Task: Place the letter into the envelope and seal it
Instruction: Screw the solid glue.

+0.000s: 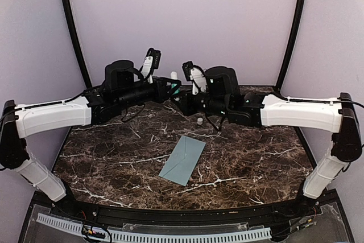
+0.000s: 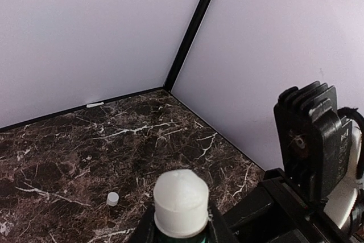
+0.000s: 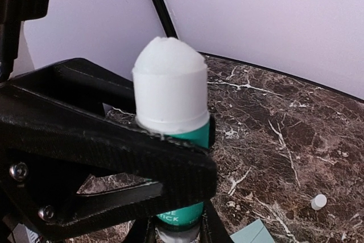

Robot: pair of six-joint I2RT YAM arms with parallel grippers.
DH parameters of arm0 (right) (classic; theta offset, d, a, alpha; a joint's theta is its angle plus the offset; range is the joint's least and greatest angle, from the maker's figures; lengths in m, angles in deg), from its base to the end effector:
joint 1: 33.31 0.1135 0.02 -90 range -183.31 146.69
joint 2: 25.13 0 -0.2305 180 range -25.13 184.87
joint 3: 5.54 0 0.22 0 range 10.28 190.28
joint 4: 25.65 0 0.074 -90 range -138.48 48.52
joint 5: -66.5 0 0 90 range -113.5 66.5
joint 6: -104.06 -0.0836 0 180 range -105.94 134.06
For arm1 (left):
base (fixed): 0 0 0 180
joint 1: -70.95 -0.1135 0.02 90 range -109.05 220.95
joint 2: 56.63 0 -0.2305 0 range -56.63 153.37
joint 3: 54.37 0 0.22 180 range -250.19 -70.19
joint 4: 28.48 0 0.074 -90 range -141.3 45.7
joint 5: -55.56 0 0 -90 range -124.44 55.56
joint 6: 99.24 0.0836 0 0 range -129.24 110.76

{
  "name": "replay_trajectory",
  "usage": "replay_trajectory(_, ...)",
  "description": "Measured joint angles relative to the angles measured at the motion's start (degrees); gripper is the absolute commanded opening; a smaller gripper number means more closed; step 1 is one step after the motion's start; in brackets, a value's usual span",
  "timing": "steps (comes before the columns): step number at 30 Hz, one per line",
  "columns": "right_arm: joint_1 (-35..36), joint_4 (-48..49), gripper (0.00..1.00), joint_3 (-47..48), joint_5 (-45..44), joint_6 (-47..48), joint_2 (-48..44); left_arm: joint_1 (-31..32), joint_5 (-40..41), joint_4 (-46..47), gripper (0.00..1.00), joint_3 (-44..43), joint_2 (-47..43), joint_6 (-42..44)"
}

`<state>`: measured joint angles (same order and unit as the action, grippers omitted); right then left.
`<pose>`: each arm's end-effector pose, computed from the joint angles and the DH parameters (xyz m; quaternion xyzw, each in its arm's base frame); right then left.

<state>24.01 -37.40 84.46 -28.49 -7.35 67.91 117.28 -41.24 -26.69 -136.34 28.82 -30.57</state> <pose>0.2243 0.3361 0.2919 -0.2187 0.7611 0.3600 0.4932 0.2540 -0.2804 0.3253 0.1953 0.6903 -0.4225 0.5540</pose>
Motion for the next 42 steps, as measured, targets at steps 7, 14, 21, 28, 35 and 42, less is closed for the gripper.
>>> replay_trajectory(7, 1.1, -2.1, 0.35, 1.1, -4.4, -0.5, 1.4, 0.2, 1.6, -1.0, 0.0, 0.0, 0.9, -0.5)
replay_trajectory(14, -0.9, 7.3, 0.67, -10.4, 2.6, 0.2, -8.1, -2.9, -6.9, -0.9, 0.0, 0.0, 1.0, -4.5)
replay_trajectory(21, -10.6, 16.2, 0.73, -20.2, 13.5, -2.2, -17.7, -11.3, -22.9, 0.9, 0.0, 0.0, 1.0, -5.9)
replay_trajectory(28, -13.7, 25.1, 0.69, -23.5, 32.6, -6.0, -17.1, -12.2, -41.0, 7.3, 0.0, 2.6, -1.2, -4.3)
replay_trajectory(35, -11.7, 38.4, 0.67, -22.8, 44.1, -10.4, -12.0, -12.0, -51.6, 18.7, 0.0, 6.9, -3.3, -8.1)
replay_trajectory(42, -7.7, 38.8, 0.63, -18.4, 46.1, -10.4, -5.3, -11.8, -54.7, 22.4, 0.0, 7.5, -4.0, -9.8)
